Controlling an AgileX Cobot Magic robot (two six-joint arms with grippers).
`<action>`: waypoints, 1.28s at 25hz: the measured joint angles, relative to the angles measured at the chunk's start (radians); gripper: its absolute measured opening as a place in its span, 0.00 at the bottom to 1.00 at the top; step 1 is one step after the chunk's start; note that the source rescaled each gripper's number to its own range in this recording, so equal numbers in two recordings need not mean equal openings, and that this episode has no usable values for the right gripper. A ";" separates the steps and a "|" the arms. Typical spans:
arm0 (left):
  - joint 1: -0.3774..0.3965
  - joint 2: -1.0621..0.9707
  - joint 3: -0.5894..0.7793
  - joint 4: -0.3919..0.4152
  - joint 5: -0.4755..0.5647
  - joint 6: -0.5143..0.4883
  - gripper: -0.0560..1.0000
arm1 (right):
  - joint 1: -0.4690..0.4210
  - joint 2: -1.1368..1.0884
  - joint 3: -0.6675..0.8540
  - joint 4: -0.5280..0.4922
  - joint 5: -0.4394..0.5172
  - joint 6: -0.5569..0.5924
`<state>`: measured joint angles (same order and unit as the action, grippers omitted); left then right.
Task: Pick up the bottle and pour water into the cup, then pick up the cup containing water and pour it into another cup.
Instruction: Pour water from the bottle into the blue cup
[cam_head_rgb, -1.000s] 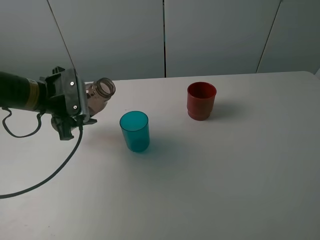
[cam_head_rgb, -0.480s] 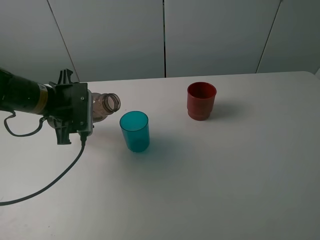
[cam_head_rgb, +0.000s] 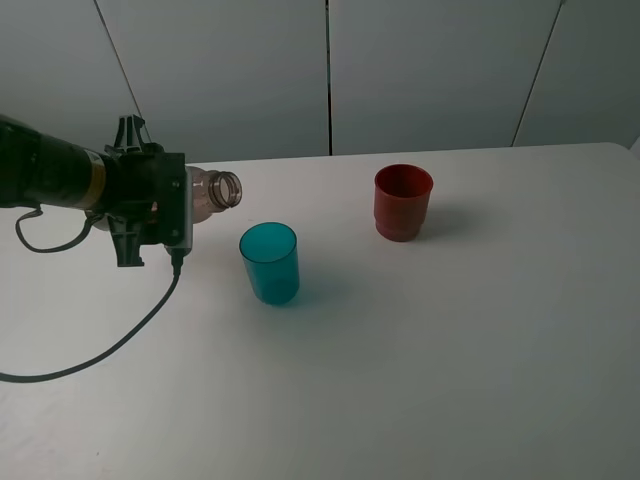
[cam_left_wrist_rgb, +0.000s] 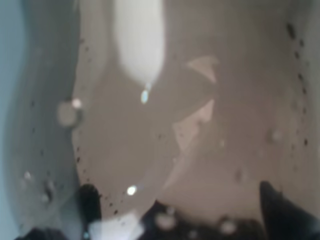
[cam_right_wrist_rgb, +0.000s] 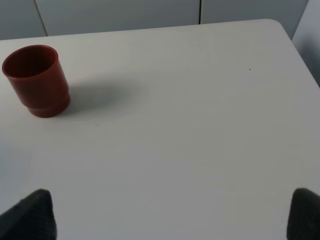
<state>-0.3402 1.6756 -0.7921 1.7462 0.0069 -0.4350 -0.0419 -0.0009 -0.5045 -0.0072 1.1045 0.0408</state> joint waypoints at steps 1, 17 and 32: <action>-0.012 0.011 -0.008 0.000 0.012 0.009 0.05 | 0.000 0.000 0.000 0.000 0.000 0.000; -0.058 0.040 -0.017 0.000 0.114 0.185 0.05 | 0.000 0.000 0.000 0.000 0.000 -0.002; -0.076 0.040 -0.017 -0.002 0.148 0.270 0.05 | 0.000 0.000 0.000 0.000 0.000 0.000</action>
<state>-0.4162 1.7155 -0.8096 1.7440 0.1546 -0.1651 -0.0419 -0.0009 -0.5045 -0.0072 1.1045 0.0412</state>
